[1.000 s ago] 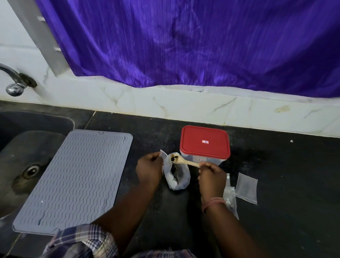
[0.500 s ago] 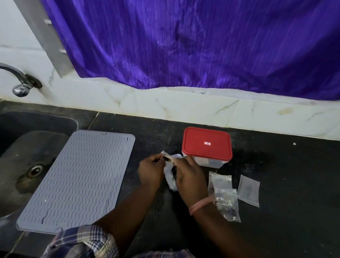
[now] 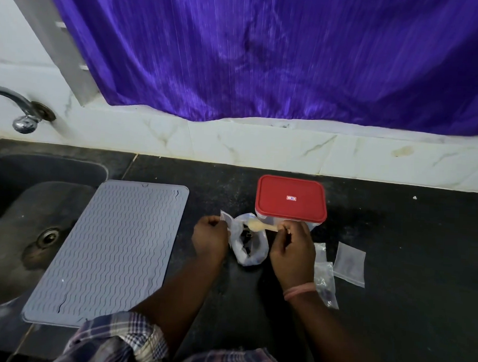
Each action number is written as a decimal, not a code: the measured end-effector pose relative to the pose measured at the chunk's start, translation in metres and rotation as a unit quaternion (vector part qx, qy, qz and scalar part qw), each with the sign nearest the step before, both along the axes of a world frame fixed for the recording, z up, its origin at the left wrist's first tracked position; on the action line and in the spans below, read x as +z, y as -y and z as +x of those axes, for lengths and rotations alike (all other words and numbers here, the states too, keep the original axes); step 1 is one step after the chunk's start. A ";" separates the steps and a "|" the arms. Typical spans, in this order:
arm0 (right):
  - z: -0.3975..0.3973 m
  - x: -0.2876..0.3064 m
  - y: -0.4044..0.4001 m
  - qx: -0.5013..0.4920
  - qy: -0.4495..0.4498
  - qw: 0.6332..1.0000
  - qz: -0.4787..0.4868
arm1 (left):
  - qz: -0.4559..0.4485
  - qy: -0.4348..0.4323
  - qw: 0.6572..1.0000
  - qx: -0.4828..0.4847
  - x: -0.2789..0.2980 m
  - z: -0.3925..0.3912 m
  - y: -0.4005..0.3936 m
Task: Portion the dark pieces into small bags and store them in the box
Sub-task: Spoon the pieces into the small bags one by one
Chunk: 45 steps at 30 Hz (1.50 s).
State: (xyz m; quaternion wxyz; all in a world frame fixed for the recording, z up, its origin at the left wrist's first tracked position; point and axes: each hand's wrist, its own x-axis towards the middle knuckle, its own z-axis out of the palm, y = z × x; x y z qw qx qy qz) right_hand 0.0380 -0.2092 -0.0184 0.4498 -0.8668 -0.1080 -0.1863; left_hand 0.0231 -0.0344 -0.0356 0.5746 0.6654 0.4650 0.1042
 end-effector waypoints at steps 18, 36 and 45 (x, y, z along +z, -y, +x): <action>-0.014 -0.049 0.006 0.063 -0.081 0.987 -0.126 | -0.129 0.041 0.991 -0.019 -0.124 0.037 -0.003; -0.018 -0.058 0.001 0.069 -0.300 0.951 0.017 | -0.149 0.052 0.983 -0.098 -0.047 0.029 0.006; -0.003 -0.046 -0.002 -0.085 -0.477 0.832 0.269 | -0.237 0.030 0.970 -0.041 -0.039 0.025 0.000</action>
